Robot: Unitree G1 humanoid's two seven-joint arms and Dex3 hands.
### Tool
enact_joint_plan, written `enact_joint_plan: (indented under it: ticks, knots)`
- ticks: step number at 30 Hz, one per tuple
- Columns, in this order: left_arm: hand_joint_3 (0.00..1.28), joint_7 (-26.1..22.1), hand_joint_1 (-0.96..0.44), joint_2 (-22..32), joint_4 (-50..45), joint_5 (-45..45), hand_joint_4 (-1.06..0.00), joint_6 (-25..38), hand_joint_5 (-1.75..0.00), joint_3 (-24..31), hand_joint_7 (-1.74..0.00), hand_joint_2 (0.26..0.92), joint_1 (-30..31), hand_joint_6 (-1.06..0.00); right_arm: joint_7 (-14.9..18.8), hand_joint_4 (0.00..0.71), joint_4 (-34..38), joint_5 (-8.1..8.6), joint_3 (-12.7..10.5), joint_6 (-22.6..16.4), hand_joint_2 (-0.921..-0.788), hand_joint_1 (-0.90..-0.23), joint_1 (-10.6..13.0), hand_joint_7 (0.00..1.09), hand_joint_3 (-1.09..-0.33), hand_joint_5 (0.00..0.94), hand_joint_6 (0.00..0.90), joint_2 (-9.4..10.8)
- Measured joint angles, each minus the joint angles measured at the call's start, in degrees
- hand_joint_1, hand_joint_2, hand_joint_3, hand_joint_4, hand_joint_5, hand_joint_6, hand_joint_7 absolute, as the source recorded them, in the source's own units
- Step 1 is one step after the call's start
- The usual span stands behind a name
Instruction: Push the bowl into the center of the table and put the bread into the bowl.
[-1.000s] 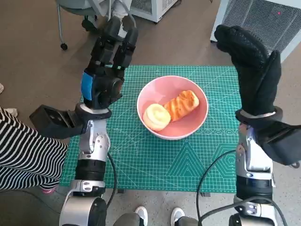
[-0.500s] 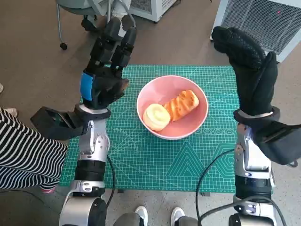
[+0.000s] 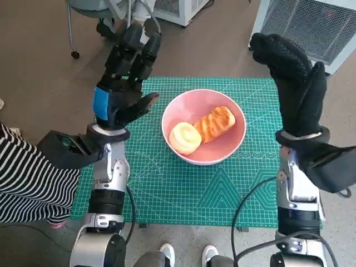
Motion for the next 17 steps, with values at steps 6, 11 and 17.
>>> enact_joint_plan:
  ticks: [6, 11, 17]
  knots:
    - [0.09, -0.28, -0.16, -0.13, -0.01, -0.11, -0.31, 0.02, -0.03, -0.07, -0.15, 0.921, 0.12, -0.36, 0.00, 0.205, 0.00, 0.02, -0.05, -0.21, -0.921, -0.718, 0.06, 0.40, -0.727, 0.002, 0.118, 0.42]
    - [0.09, -0.30, -0.15, -0.27, -0.02, -0.09, -0.30, 0.02, -0.03, -0.13, -0.16, 0.921, 0.51, -0.37, 0.00, 0.209, 0.00, 0.02, -0.06, -0.51, -0.921, -0.714, 0.31, 0.40, -0.728, 0.004, 0.122, 0.89]
    - [0.10, 0.60, -0.16, -0.38, -0.15, 0.30, -0.33, -0.08, -0.03, -0.23, -0.18, 0.921, 1.18, -0.40, 0.00, 0.211, 0.05, 0.02, -0.28, -0.67, -0.921, -0.713, 0.60, 0.40, -0.728, 0.004, 0.124, 0.89]
